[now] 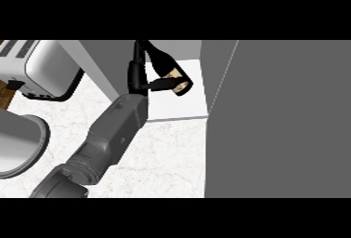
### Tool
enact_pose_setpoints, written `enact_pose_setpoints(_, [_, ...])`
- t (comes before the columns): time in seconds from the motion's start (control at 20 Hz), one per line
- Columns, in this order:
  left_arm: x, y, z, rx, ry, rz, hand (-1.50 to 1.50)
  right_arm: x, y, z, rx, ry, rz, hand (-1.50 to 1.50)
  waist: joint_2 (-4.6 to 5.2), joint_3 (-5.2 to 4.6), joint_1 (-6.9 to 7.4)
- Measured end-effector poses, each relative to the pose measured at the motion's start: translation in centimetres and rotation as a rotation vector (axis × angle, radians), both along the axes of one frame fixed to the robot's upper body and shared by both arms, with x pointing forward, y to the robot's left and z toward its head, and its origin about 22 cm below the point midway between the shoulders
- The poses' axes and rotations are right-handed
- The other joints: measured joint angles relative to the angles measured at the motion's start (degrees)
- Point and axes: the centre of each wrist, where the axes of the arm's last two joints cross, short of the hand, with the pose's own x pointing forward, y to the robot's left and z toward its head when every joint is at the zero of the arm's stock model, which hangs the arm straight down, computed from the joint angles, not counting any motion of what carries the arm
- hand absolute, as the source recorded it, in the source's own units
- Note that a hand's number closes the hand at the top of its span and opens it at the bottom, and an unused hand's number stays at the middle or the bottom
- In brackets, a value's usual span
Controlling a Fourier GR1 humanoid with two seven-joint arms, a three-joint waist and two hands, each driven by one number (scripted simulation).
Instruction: Pick up the wine, place it into the cabinet and close the cabinet
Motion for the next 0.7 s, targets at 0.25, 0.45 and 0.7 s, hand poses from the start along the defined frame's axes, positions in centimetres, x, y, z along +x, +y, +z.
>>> enact_pose_setpoints(0.25, [-0.07,0.08,-0.14,-0.015,0.000,-0.015,-1.50,0.04,0.50,0.08,0.004,0.005,0.017,-1.50,-0.11,-0.02,-0.12])
enact_pose_setpoints(0.45, [-0.11,0.08,-0.16,-0.050,-0.011,-0.039,-1.50,-0.05,0.53,0.04,0.005,0.013,0.014,-1.50,-0.24,-0.06,-0.18])
enact_pose_setpoints(0.7, [-0.29,0.06,-0.33,-0.105,-0.014,-0.055,-1.50,-0.16,0.69,0.11,0.008,0.021,0.017,-1.50,-0.54,-0.09,-0.21])
